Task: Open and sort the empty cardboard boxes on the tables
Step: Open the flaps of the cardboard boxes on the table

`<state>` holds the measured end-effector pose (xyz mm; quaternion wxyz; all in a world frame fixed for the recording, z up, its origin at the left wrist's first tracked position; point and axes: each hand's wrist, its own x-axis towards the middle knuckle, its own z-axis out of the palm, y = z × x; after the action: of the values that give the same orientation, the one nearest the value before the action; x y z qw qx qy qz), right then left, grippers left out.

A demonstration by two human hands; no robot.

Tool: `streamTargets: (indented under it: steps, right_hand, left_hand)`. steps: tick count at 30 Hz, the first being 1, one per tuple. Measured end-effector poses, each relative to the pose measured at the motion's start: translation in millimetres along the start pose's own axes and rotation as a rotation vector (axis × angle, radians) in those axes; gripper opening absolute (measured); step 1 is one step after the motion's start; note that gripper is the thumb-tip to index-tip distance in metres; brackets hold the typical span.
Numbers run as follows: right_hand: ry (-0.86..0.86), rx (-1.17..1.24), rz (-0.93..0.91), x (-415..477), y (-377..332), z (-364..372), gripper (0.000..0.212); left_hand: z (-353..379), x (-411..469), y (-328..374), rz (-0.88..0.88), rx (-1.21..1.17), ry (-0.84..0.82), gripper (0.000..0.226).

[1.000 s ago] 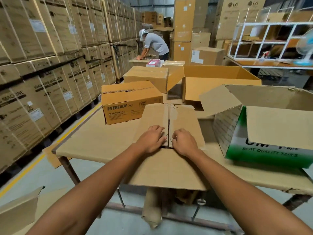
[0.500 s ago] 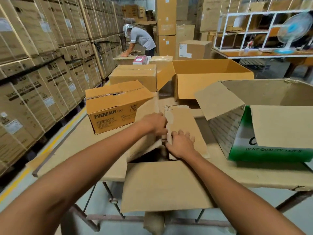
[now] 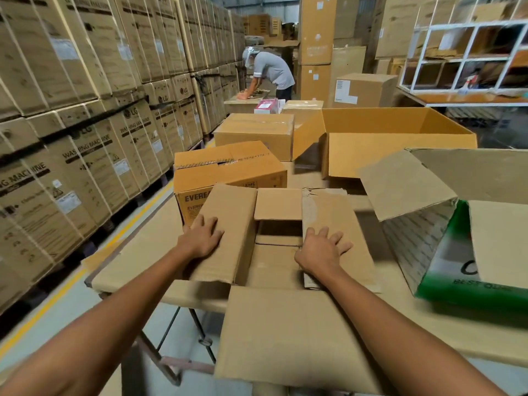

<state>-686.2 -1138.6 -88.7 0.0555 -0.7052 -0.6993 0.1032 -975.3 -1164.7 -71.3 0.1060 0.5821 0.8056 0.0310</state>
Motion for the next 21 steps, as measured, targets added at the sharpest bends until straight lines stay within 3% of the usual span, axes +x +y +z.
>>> streamTargets:
  steps: [3, 9, 11, 16, 21]
  right_hand:
    - [0.014, -0.034, -0.005, 2, 2, 2, 0.055]
    - [0.024, -0.065, -0.028, 2, 8, -3, 0.051]
    - [0.019, -0.070, -0.034, 0, 8, -5, 0.050]
    - [0.034, -0.040, -0.082, -7, 10, -11, 0.043]
    - [0.098, 0.091, -0.166, -13, 4, -32, 0.031]
  left_hand:
    - [34, 0, -2, -0.085, -0.274, 0.017, 0.090]
    - [63, -5, 36, -0.176, -0.740, -0.186, 0.121]
    - [51, -5, 61, -0.148, -0.773, -0.153, 0.108]
    - [36, 0, 81, -0.120, -0.610, -0.049, 0.044]
    - [42, -4, 76, -0.152, -0.731, 0.006, 0.034]
